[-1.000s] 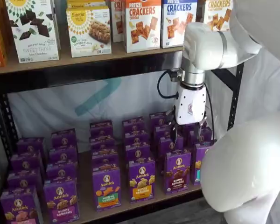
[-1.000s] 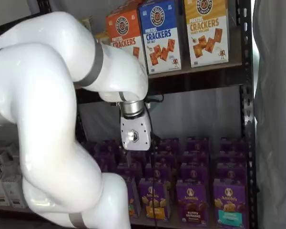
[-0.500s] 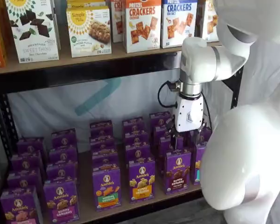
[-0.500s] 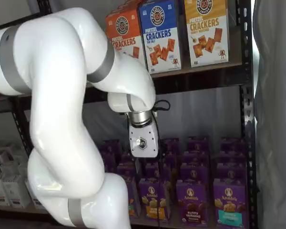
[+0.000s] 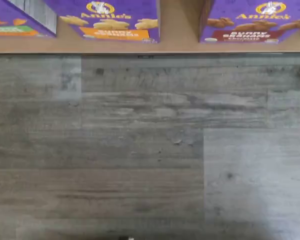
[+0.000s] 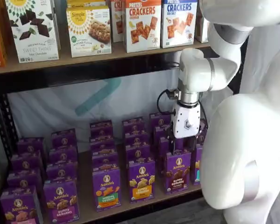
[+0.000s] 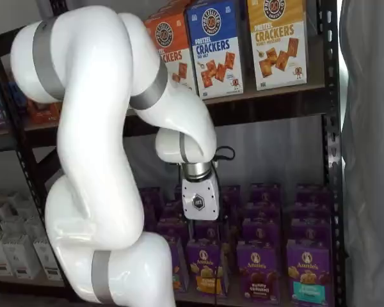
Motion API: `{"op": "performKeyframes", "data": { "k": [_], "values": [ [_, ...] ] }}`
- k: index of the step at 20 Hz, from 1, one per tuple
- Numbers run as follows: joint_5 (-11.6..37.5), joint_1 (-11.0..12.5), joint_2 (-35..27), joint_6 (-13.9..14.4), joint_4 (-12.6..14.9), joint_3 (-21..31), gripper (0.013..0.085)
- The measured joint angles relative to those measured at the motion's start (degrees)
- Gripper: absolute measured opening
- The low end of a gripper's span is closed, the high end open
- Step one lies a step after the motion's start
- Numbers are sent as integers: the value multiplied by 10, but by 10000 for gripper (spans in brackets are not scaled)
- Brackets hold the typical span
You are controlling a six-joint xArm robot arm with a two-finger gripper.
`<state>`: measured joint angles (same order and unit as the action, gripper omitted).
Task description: Pick up the purple box with a brown patch in the center, on the bottom shelf, the fifth box from the left
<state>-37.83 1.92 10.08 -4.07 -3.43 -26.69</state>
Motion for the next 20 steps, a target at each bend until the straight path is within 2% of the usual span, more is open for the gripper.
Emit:
{"op": "performKeyframes", "data": {
  "k": [7,14,17,20],
  "values": [
    [58,7,-84,-21,-14,-26,850],
    [134,15,-172,-12,10,-52,850],
    [155,18,-212,4,31,-72,850],
    [172,19,-247,3,32,-92,850]
  ]
}}
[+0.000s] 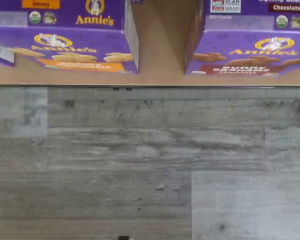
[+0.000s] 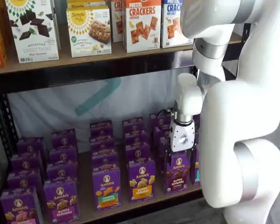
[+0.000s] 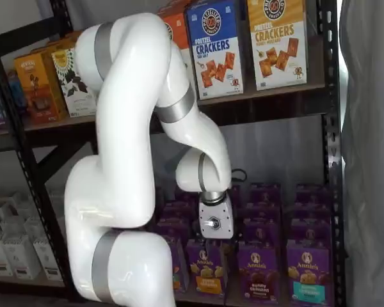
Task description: Pick up the purple box with a brown patch in the center, on the bottom shelf, the fifth box from the left
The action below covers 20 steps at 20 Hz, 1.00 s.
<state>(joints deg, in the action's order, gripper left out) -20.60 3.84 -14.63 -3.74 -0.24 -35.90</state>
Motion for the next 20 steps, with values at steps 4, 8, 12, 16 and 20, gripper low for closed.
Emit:
{"op": "performKeyframes", "data": {
  "k": [4,8,12,16,20],
  "values": [
    [12,-3,-40,-20,-24,-28,850],
    [21,-4,-78,-31,-37,-58,850],
    [55,-7,-107,-49,-57,-77,850],
    [56,-5,-138,-47,-53,-108,850],
    [57,-2,-162,-40,-42,-131,850]
  ]
}}
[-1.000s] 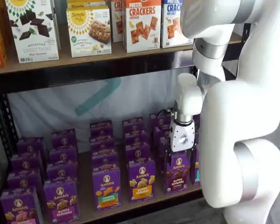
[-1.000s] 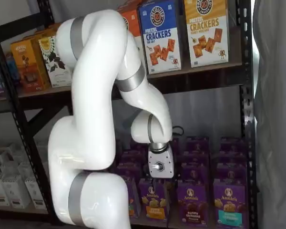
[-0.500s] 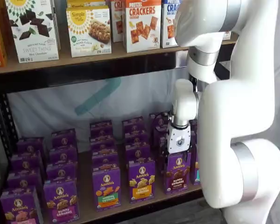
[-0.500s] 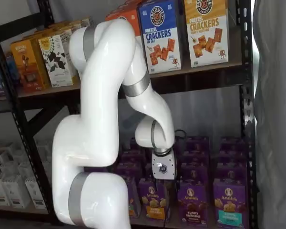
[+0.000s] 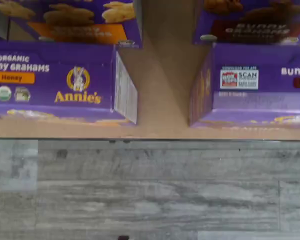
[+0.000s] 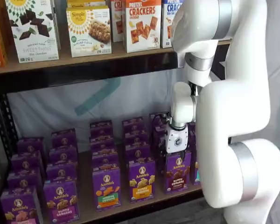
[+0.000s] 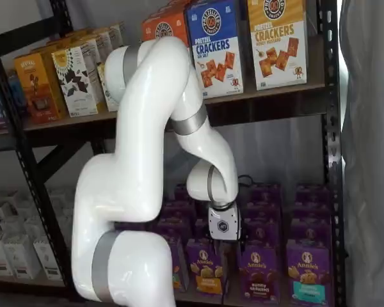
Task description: Pick up the purple box with a brown patch in the center, on the bottom shelf, the fifth box from the left
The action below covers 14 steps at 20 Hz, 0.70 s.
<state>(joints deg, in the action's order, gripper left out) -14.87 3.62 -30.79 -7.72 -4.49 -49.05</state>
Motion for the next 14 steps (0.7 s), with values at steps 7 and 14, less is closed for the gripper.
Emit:
{"op": "performKeyframes", "data": {
  "k": [7,14],
  "values": [
    [-5,14,-31,-12,2,-46,850],
    [-15,31,-52,-23,8,-80,850]
  ]
}}
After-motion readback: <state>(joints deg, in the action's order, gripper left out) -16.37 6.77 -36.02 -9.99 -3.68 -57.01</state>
